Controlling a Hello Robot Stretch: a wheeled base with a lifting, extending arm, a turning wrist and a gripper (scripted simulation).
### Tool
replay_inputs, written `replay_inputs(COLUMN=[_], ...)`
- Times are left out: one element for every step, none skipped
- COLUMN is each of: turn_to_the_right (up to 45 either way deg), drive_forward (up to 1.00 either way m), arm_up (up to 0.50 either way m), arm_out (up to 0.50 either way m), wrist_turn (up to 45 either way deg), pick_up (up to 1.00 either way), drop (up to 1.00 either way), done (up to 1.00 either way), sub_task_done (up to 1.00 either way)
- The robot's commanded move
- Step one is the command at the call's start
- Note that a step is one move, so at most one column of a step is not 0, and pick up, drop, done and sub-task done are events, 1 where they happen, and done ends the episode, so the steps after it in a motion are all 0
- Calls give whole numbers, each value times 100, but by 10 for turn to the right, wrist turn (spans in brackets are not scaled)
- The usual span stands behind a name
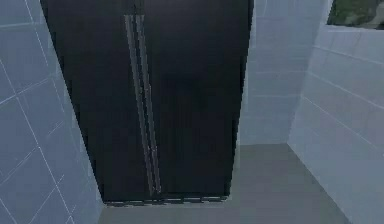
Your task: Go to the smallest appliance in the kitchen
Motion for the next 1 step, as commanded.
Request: replay_inputs(turn_to_the_right=[-60], drive_forward=[0], arm_up=[0], arm_out=[0], wrist_turn=[0], pick_up=[0], drop=[0], done=[0], sub_task_done=[0])
